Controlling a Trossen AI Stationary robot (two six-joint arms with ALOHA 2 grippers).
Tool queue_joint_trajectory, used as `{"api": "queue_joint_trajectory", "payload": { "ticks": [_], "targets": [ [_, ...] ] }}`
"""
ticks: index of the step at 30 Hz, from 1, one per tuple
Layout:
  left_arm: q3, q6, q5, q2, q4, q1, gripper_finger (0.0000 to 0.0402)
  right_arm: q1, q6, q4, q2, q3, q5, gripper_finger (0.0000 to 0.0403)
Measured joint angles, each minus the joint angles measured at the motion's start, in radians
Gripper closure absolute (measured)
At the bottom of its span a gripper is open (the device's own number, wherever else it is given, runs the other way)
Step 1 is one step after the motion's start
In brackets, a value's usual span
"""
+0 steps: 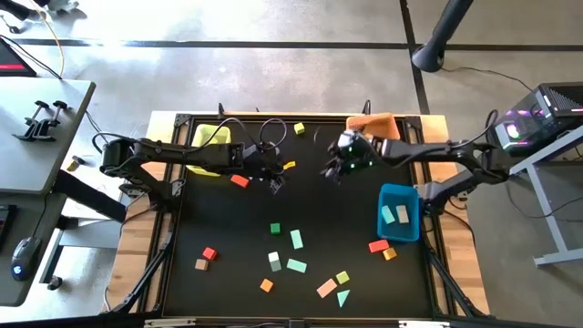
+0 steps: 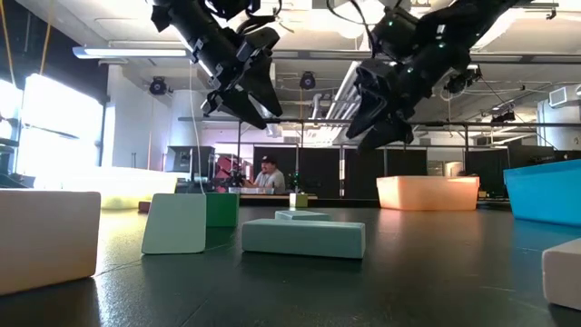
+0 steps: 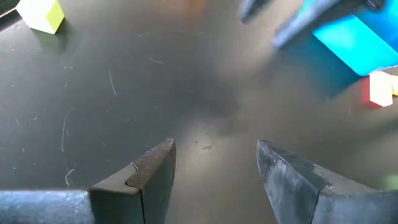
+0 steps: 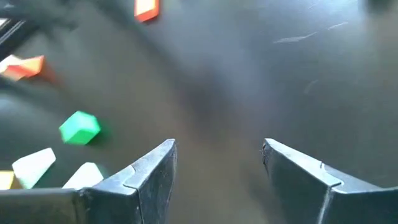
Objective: Sort blocks by size
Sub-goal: Put the pink rectangle block into the blue bin
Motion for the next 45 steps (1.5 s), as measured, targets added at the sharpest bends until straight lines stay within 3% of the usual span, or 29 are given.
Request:
{"api": "queue_joint_trajectory", "payload": {
  "ticks": [6,10,16,19,22,28,37,45],
  "targets": [
    [0.000,-0.006,0.000,0.000,0.000,-0.001,0.0190,0.150,0.022,0.001,0.000,-0.012,0.011,0.0169],
    [0.000,0.001,0.005,0.000,0.001,-0.008,0.0190,0.225,0.070,-0.012,0.000,-0.012,0.090,0.0169],
    [0.001,-0.007,0.108,0.000,0.018,-0.082,0.0190,0.316,0.257,-0.012,0.000,-0.012,0.127,0.0169],
    [0.001,-0.010,0.107,0.000,0.009,-0.154,0.0190,0.371,0.360,-0.013,0.000,-0.012,0.138,0.0169],
    [0.001,-0.051,0.069,0.000,-0.003,-0.238,0.0190,0.430,0.437,-0.035,0.000,-0.012,0.156,0.0169],
    [0.001,-0.075,-0.109,0.007,-0.005,-0.414,0.0190,0.560,0.648,-0.073,0.000,-0.012,0.160,0.0169],
    [0.002,-0.151,-0.176,0.019,-0.026,-0.564,0.0190,0.800,0.433,-0.166,0.001,-0.012,0.148,0.0169],
    [0.002,-0.234,-0.245,0.019,-0.026,-0.639,0.0190,0.905,0.218,-0.098,0.056,-0.012,0.125,0.0161]
  ]
}}
